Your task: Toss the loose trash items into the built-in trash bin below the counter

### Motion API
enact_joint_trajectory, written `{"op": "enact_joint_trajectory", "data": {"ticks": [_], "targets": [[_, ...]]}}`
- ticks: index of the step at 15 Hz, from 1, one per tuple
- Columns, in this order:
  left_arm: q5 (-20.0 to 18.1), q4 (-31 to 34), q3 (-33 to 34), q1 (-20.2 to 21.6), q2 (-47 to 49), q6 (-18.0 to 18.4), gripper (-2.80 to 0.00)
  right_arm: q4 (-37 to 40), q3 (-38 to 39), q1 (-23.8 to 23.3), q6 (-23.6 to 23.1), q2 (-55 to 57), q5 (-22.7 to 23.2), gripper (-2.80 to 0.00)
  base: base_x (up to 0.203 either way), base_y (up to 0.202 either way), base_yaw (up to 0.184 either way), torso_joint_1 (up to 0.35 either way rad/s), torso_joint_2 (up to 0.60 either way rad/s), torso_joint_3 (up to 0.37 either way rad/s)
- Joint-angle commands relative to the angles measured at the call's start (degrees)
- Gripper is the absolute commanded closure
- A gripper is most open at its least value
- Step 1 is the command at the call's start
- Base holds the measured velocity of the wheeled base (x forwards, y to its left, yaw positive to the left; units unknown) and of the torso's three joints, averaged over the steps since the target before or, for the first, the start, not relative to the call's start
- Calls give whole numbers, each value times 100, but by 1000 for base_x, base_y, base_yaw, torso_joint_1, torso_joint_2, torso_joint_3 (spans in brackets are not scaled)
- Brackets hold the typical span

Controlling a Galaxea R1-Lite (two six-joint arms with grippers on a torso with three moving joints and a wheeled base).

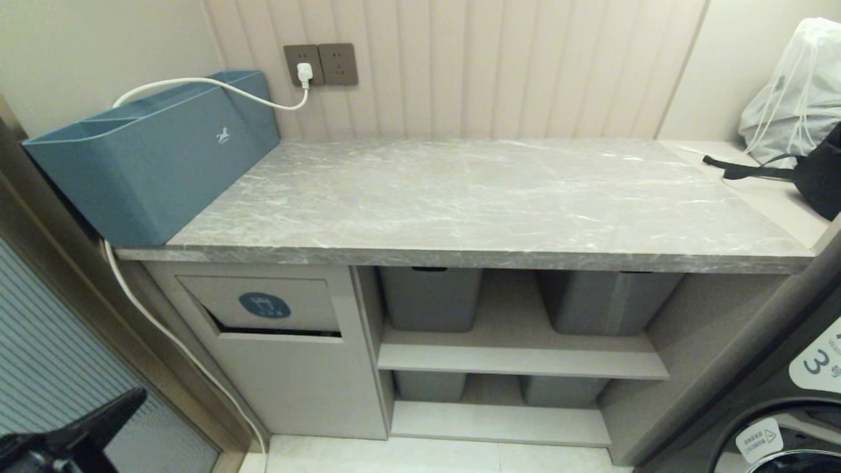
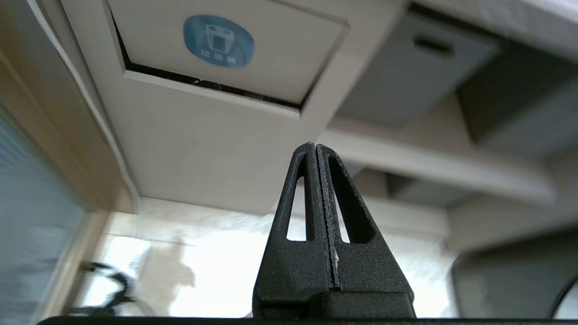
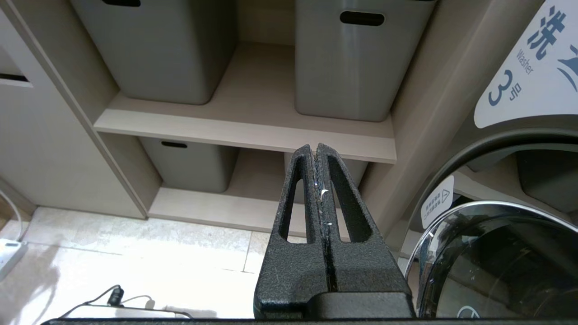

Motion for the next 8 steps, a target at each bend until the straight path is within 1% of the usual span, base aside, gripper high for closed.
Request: {"op": "enact_joint_trajectory", "data": {"ticks": [1,3,4,5,6,8], "targets": [[-35,1084,43,-10,-1691,255,0,1,2,2,-10,-1,7,0,0,0,0,0,0,0],[-13,2931,-111,-67,-3348,575,0,1,2,2,-9,-1,5,0,0,0,0,0,0,0],[47,3702,-208,-115,-4078,700,0,1,2,2,17,-1,-1,0,0,0,0,0,0,0],[100,4221,-276,-154,-4726,802,0,1,2,2,8,-1,-1,0,0,0,0,0,0,0],[143,4577,-321,-184,-5217,891,0,1,2,2,8,-1,7,0,0,0,0,0,0,0],[230,5197,-403,-244,-5663,1109,0,1,-7,2,40,-1,-10,0,0,0,0,0,0,0]]}}
